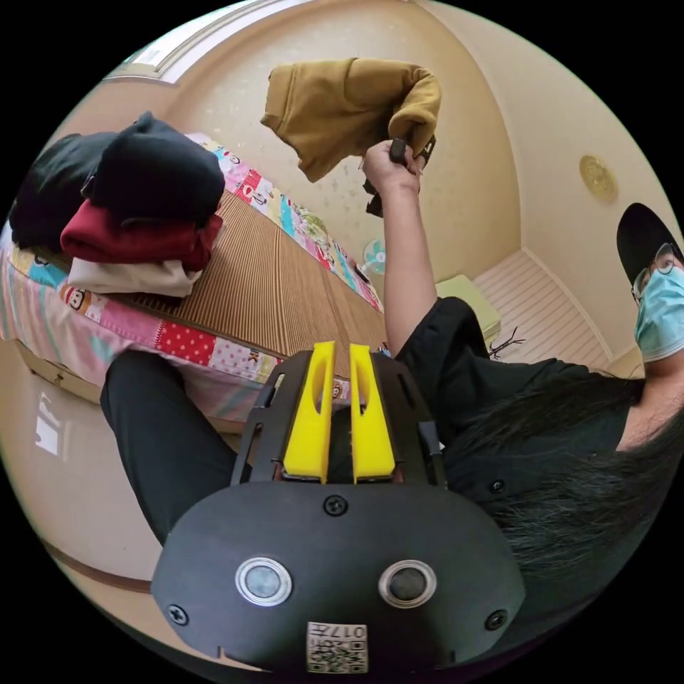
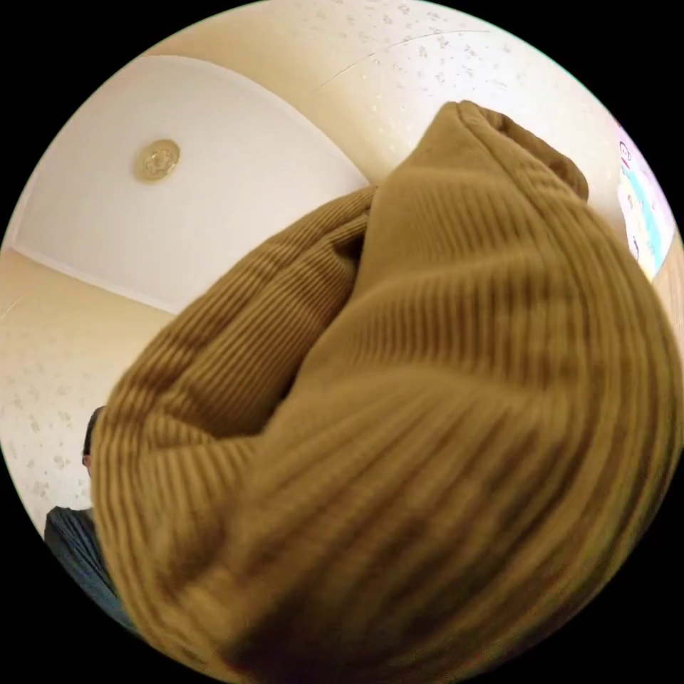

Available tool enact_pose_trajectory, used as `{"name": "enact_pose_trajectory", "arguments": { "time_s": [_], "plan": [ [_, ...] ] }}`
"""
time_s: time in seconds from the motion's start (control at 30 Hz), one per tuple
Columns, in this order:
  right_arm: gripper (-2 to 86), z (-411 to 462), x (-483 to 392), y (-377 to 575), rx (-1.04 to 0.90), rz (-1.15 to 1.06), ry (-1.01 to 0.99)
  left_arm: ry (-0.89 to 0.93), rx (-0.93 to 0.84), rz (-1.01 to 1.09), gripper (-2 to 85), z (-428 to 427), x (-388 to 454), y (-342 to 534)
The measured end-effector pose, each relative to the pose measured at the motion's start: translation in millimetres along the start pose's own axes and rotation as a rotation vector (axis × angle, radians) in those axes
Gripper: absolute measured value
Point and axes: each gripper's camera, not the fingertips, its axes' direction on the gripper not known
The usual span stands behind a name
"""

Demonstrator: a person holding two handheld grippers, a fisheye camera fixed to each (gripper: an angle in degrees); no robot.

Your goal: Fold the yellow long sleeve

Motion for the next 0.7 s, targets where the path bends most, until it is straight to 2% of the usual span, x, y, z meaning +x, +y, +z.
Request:
{"name": "enact_pose_trajectory", "arguments": {
  "time_s": [0.13,0.2,0.27,0.3,0.4,0.5,0.6,0.67,0.7],
  "plan": [
    [13.8,52,90,68,0.045,0.077,0.196,-0.064,0.022,-0.058,4.6,-17,-15,14],
    [13.0,51,133,121,-0.041,0.156,0.345,-0.081,0.029,-0.096,4.7,-23,-24,21],
    [12.4,36,183,197,-0.280,0.304,0.470,-0.074,0.029,-0.125,4.8,-24,-31,23],
    [12.4,30,187,215,-0.336,0.288,0.473,-0.075,0.025,-0.139,4.8,-23,-36,24],
    [13.4,-10,172,271,-0.529,0.218,0.576,-0.085,-0.010,-0.152,5.0,-13,-44,22],
    [14.0,-63,147,306,-0.682,0.229,0.810,-0.111,-0.066,-0.123,5.1,9,-43,14],
    [13.6,-126,111,324,-0.722,0.195,1.151,-0.161,-0.127,-0.031,5.1,44,-28,0],
    [13.1,-176,76,323,-0.670,0.181,1.538,-0.205,-0.165,0.041,5.2,70,-12,-9],
    [12.9,-188,66,321,-0.641,0.181,1.615,-0.229,-0.184,0.079,5.6,87,1,-15]
  ]
}}
